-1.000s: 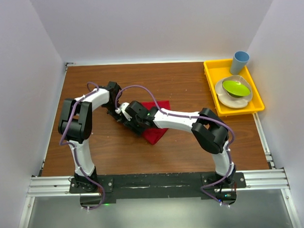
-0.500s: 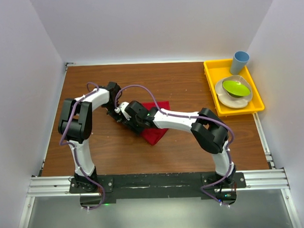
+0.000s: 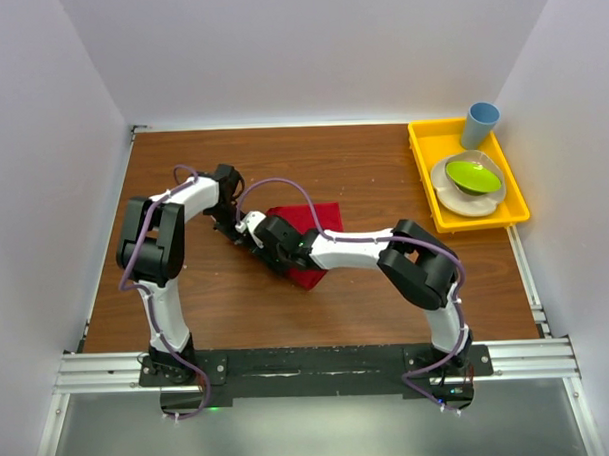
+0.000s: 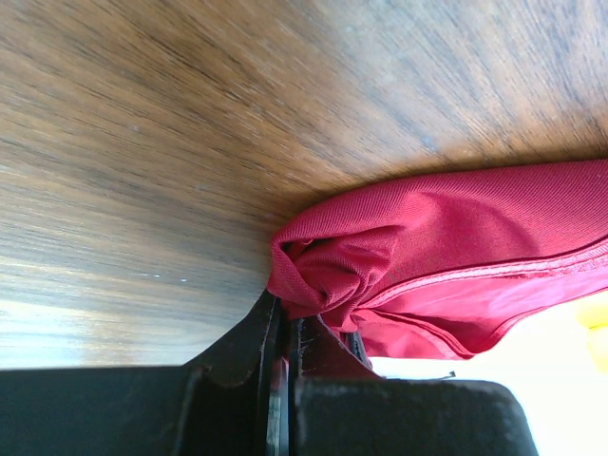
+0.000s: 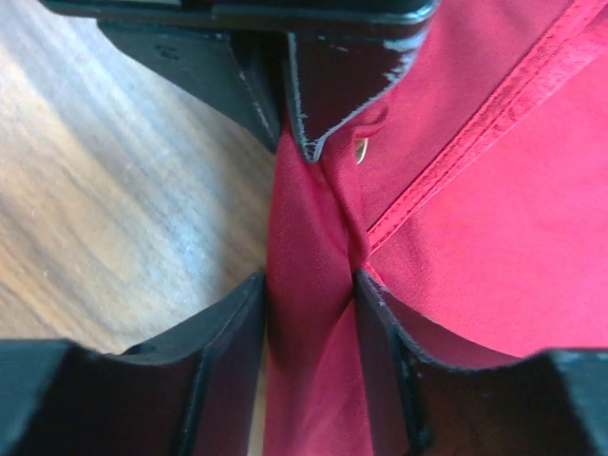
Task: Fold the napkin, place the utensils inside, and roll it up
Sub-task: Roll the napkin with the utensil
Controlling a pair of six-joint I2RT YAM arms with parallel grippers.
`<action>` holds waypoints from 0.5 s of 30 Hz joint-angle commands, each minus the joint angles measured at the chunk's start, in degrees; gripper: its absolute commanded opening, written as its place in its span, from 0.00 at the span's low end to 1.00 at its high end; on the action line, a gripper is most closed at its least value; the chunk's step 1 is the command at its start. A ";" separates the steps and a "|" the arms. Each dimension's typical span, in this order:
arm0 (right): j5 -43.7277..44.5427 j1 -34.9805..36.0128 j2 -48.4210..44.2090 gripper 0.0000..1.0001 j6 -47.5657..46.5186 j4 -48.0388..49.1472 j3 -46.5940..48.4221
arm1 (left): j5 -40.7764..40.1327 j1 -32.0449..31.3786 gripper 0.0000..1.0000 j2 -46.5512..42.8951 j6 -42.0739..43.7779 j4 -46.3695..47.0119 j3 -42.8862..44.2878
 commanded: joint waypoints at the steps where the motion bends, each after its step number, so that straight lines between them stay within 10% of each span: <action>1: 5.99 -0.01 1.63 0.31 1.67 0.31 -3.89 | -0.78 -0.13 0.00 0.00 -0.67 -0.52 -1.79; 5: 3.81 -0.01 2.87 0.00 2.20 -1.01 -2.57 | -0.25 0.40 0.00 -0.79 0.90 1.15 -2.93; 9: -5.85 -2.29 2.69 0.00 5.52 -2.06 -2.49 | -2.01 2.07 0.00 -5.08 7.48 7.88 -5.11; 15: -28.69 -9.31 3.91 0.00 13.08 -1.09 -3.37 | -1.48 4.62 0.43 -11.42 16.09 17.58 -8.03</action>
